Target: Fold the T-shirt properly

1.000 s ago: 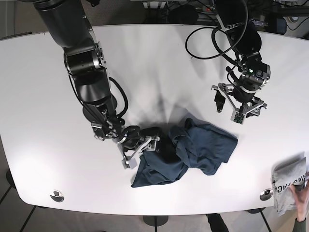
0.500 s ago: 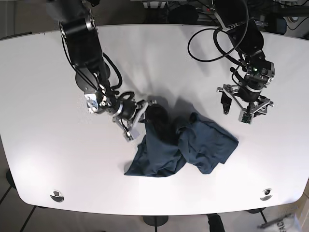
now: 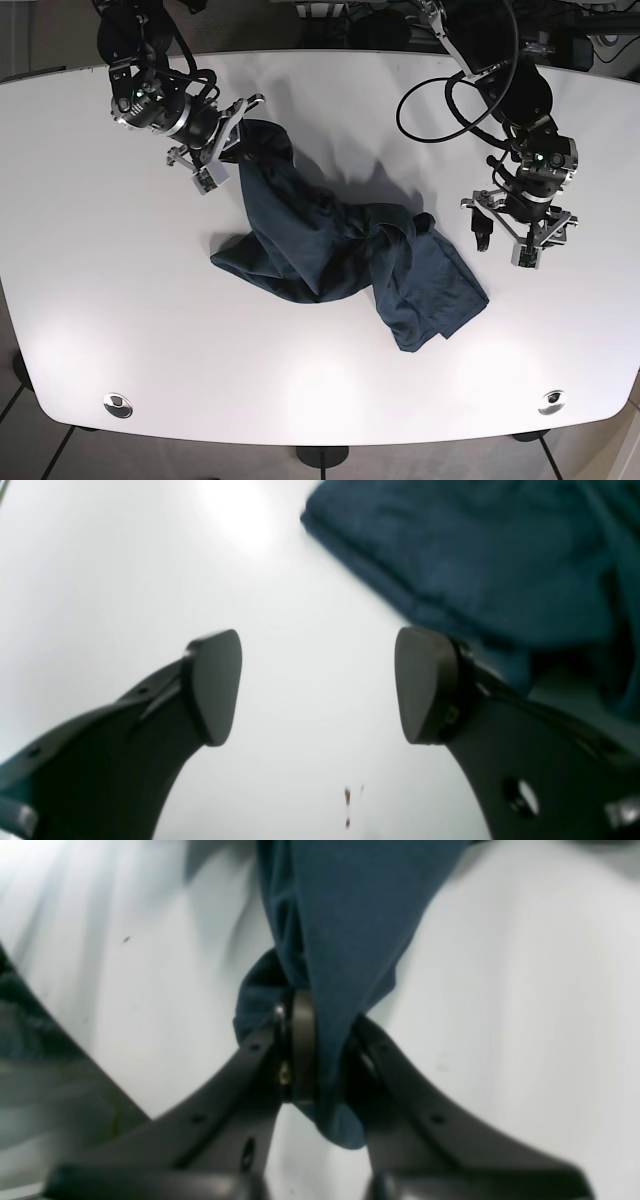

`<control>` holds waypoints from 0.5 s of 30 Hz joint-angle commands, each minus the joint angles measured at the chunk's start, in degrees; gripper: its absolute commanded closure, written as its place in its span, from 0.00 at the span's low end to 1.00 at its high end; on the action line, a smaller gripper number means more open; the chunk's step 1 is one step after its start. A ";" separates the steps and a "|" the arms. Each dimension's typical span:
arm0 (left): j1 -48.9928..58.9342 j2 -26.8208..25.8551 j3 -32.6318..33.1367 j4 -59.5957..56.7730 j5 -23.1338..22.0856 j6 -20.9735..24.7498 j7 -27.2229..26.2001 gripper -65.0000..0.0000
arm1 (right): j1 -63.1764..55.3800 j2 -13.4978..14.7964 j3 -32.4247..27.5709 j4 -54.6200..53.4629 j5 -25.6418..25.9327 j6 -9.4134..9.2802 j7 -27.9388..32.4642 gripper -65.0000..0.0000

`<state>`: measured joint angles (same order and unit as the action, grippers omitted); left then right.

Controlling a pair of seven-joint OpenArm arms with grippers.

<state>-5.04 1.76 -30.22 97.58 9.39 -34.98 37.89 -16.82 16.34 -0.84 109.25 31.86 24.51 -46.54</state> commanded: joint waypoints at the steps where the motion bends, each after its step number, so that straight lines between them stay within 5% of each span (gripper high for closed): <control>1: -1.42 -0.22 0.28 0.13 -0.73 0.04 -1.36 0.32 | -0.90 0.59 4.49 3.23 0.98 0.41 1.49 0.97; 8: -4.50 -0.13 1.43 -3.21 -0.73 0.04 -1.36 0.32 | 3.32 0.67 18.56 6.40 0.98 0.94 0.26 0.97; 15: -4.15 1.36 2.66 -4.44 -0.73 0.04 -1.36 0.32 | 22.93 1.82 19.08 6.92 0.98 0.94 -3.26 0.97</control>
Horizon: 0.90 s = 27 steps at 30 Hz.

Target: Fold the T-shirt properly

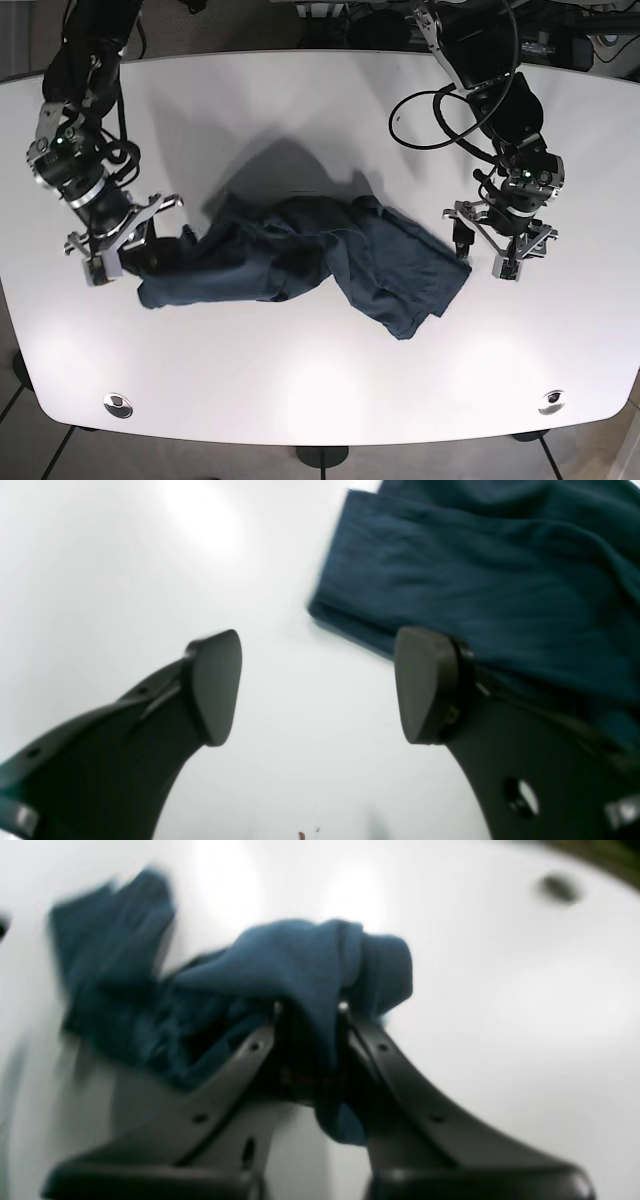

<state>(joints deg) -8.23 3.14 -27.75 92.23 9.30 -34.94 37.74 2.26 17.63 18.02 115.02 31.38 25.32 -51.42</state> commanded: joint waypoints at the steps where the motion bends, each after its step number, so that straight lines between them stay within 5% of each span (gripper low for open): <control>1: -0.43 -0.02 0.27 0.92 -0.64 -0.01 -1.21 0.32 | 7.01 0.53 -0.04 1.15 1.46 0.04 1.00 0.97; 10: 4.23 0.42 4.58 1.36 -0.64 -0.36 -1.82 0.32 | 34.79 -3.25 -8.22 0.10 1.11 -0.31 -6.38 0.97; 18: 14.51 -2.65 22.69 1.53 6.66 0.87 -19.58 0.32 | 53.43 -7.83 -16.22 -8.52 1.20 -0.40 -6.38 0.97; 21: 14.34 -0.89 22.78 2.50 6.66 5.09 -19.93 0.32 | 57.21 -10.37 -16.48 -12.03 1.02 -0.40 -6.38 0.97; 27: 14.25 0.34 27.53 3.91 6.66 7.38 -20.11 0.32 | 59.14 -10.64 -16.66 -14.93 1.02 -0.40 -6.38 0.97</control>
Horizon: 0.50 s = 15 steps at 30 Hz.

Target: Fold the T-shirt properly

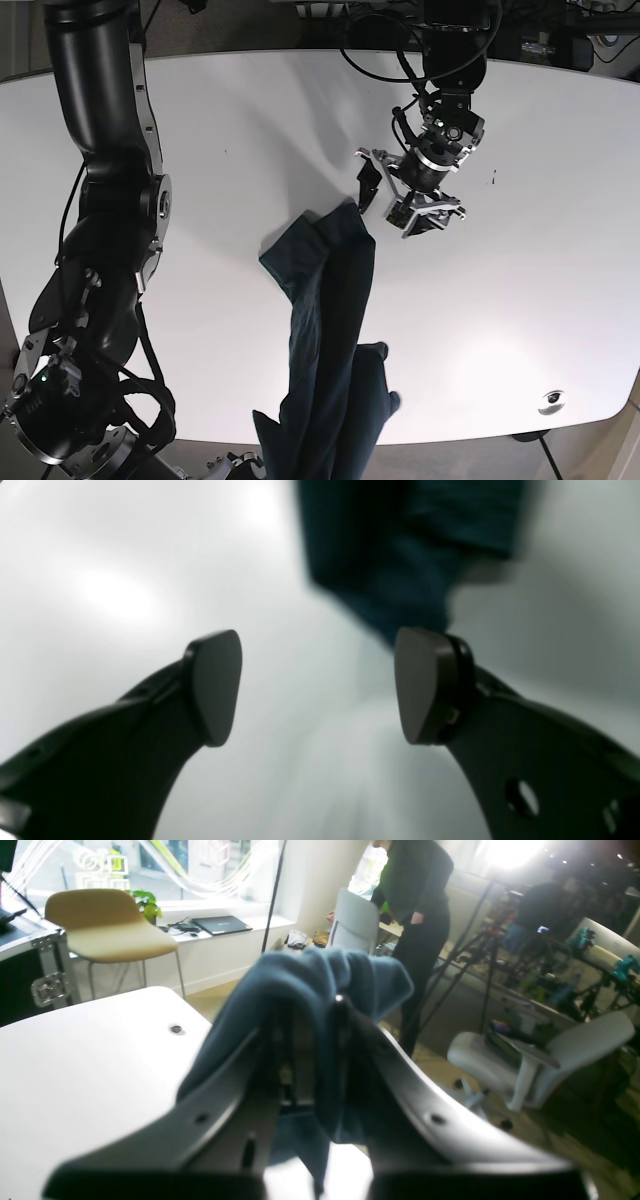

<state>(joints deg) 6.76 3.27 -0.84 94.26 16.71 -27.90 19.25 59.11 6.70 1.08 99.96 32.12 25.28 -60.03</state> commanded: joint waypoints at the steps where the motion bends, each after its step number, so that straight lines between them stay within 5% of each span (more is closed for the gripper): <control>1: -0.74 0.20 1.68 1.96 -0.75 0.52 -1.62 0.32 | 2.29 0.29 0.28 0.04 0.28 -0.35 2.23 0.97; 11: 3.92 2.31 3.70 5.74 -0.93 0.60 -1.62 0.32 | 2.12 0.55 0.28 -1.11 0.28 -0.35 2.23 0.97; 15: 4.44 2.31 2.64 5.21 -9.72 1.57 -1.53 0.32 | 1.94 0.55 0.28 -1.11 0.28 -0.35 2.23 0.97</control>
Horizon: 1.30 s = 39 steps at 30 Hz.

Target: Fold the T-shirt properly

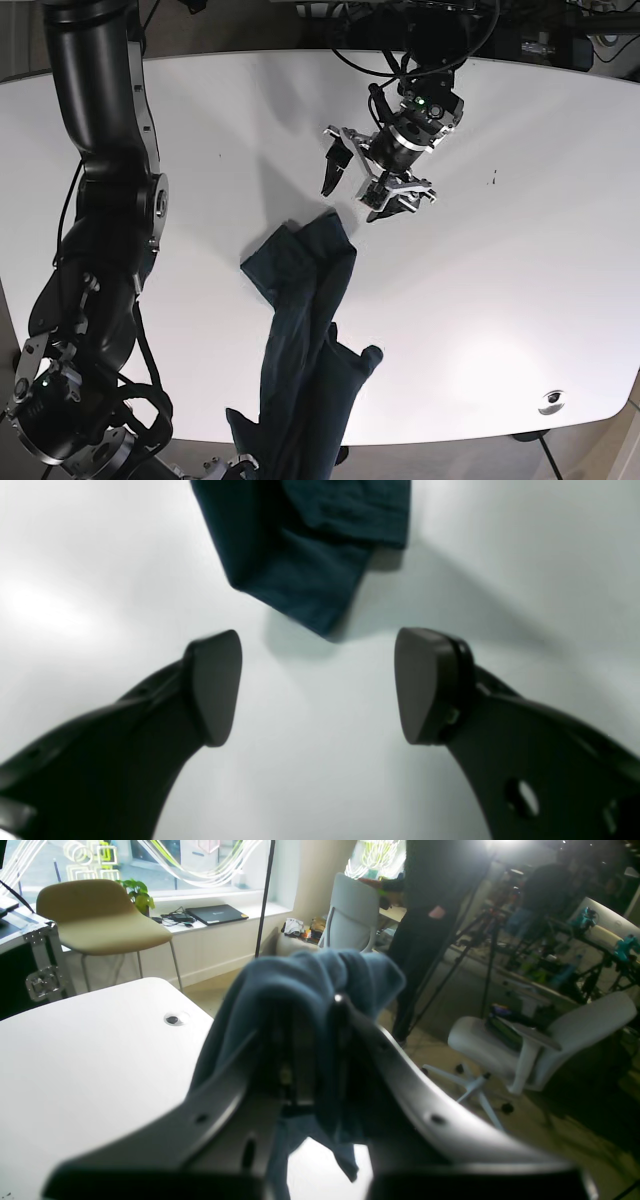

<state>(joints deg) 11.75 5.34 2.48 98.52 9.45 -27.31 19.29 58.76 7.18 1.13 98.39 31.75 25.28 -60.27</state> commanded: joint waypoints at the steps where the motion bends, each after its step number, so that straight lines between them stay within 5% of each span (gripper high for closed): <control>1: -0.80 0.24 -1.56 -0.10 -4.57 3.62 -1.57 0.32 | 2.29 0.07 0.24 0.47 0.65 -0.35 2.47 0.97; 4: -3.09 0.15 -1.56 -4.85 -7.21 8.01 -1.57 0.31 | 2.29 0.07 0.24 0.47 0.65 -0.35 2.47 0.97; 17: -14.69 1.82 -1.21 -22.70 -9.58 7.93 -1.22 0.32 | 2.56 0.07 0.24 0.47 0.56 -0.35 2.47 0.97; 27: -19.35 1.82 4.95 -30.87 -9.85 8.10 -1.22 0.34 | 2.64 0.16 0.24 0.47 0.56 -0.35 2.47 0.97; 28: -19.44 1.82 4.95 -31.75 -9.76 8.10 -1.22 0.39 | 2.64 0.16 0.32 0.47 0.56 -0.35 2.47 0.97; 30: -21.46 1.73 5.04 -35.53 -9.58 8.10 -1.22 0.73 | 2.64 0.25 0.32 0.47 0.56 -0.35 2.47 0.97; 32: -23.75 1.47 4.95 -39.93 -9.85 8.10 -0.61 0.96 | 2.64 0.25 0.32 0.47 0.56 -0.35 2.47 0.97; 39: -22.43 -0.29 4.16 -33.33 -9.94 7.93 0.89 0.99 | 2.38 0.51 0.50 0.47 0.56 -0.35 2.47 0.97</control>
<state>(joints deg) -9.52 5.21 6.39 66.04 -1.15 -19.99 20.08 58.81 7.40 1.28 98.24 31.77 25.28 -60.23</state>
